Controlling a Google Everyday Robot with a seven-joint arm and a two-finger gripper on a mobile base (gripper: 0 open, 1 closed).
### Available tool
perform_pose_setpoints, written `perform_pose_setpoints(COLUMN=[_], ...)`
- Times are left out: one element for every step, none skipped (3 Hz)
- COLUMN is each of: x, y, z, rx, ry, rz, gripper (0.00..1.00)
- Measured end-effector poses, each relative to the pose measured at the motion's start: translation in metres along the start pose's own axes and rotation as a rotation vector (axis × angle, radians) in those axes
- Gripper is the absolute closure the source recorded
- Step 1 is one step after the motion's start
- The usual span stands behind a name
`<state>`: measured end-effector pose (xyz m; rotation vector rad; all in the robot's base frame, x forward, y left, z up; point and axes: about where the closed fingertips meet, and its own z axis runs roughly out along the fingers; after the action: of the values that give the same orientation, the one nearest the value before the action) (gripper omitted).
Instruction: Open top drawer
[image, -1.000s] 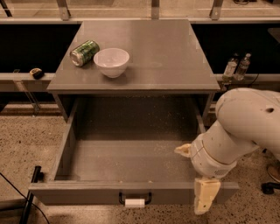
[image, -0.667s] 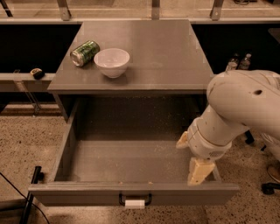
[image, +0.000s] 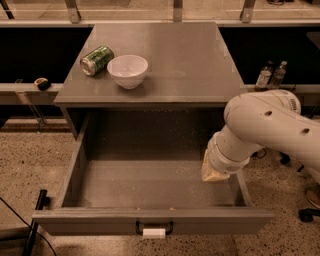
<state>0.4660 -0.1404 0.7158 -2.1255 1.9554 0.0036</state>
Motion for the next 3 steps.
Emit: perform_pose_setpoints(x=[0.007, 0.016, 0.024], y=[-0.011, -0.015, -0.011], z=[0.020, 0.039, 0.049], rx=[0.041, 0.036, -0.005], ry=[0.015, 0.016, -0.014], rz=[0.015, 0.042, 0.075], gripper=[0.99, 1.00, 1.00])
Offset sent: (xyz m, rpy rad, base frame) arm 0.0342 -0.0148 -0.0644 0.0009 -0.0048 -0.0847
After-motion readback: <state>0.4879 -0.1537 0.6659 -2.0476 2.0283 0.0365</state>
